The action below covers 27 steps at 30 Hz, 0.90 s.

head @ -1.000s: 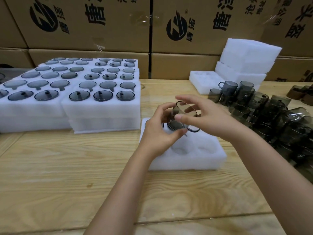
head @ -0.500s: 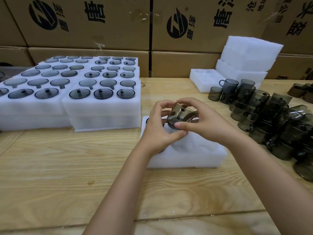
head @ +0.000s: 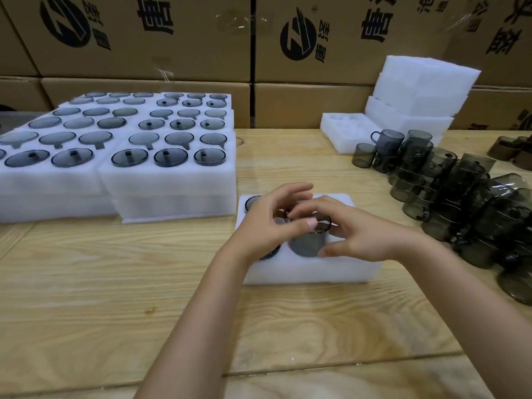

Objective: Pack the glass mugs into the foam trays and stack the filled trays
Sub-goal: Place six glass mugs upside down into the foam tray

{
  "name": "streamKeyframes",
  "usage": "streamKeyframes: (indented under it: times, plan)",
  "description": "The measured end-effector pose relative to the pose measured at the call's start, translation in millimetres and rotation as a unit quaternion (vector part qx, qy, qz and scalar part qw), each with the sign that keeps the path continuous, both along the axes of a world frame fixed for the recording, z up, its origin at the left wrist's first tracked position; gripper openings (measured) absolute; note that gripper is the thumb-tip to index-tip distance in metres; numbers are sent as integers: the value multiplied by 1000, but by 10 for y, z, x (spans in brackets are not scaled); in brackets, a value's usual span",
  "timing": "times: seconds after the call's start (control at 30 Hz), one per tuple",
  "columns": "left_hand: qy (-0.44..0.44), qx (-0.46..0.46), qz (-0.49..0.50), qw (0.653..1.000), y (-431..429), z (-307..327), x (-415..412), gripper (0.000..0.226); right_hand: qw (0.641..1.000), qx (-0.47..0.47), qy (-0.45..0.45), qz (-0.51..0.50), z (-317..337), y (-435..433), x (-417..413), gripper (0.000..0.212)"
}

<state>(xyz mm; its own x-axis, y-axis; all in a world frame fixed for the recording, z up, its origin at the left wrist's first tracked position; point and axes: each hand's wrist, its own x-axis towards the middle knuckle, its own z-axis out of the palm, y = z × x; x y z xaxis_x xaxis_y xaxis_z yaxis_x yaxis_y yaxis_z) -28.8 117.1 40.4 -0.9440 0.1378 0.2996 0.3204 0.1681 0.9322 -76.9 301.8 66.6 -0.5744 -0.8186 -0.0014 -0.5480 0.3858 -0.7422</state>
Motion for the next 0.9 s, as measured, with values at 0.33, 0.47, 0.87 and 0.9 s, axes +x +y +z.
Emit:
streamKeyframes:
  times: [0.33, 0.47, 0.87, 0.9]
  plan:
    - [19, -94, -11, 995, 50, -32, -38, 77, 965, -187, -33, -178, 29, -216, 24, 22]
    - [8, 42, 50, 998, 64, 24, -46, 55, 965, 37, 198, -169, -48, -604, 25, 44]
    - [45, -407, 91, 908, 232, -105, -118, 44, 880, 346, 313, -88, -361, -562, 12, 71]
    - [54, -407, 98, 906, 232, -99, -100, 47, 883, 334, 317, -91, -379, -556, 12, 69]
